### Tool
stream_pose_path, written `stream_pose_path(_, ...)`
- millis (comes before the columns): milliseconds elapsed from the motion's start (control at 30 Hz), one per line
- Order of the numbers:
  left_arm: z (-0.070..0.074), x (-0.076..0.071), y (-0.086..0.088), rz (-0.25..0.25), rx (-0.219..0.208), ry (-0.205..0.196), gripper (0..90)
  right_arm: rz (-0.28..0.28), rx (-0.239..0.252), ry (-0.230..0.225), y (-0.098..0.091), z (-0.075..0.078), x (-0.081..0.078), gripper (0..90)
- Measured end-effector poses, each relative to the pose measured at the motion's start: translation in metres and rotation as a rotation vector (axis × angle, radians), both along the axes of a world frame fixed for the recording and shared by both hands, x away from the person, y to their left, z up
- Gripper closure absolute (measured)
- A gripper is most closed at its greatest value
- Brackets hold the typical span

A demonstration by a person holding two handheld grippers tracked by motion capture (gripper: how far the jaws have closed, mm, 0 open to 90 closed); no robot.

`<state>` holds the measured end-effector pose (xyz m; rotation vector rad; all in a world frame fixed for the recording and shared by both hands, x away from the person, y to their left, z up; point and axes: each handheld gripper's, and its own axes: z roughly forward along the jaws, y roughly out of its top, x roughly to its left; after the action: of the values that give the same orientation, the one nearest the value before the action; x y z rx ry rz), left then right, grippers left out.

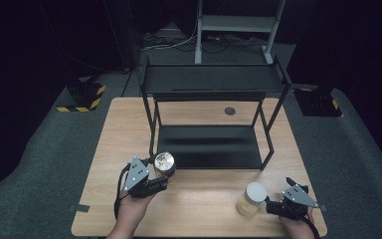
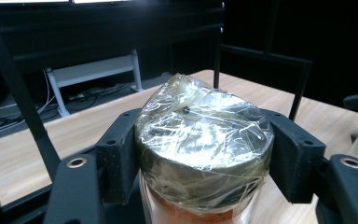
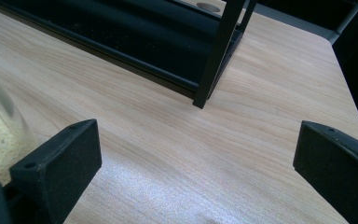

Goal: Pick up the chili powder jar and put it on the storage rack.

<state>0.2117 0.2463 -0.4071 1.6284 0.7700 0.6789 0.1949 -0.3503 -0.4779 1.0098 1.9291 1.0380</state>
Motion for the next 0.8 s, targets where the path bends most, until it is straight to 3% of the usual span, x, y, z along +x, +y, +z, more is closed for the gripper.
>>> stream_pose_path(800, 0.056, 0.038, -0.016, 0.0, -0.009, -0.054, 34.8, -0.001, 0.007, -0.001, -0.001, 0.0, 0.0, 0.3)
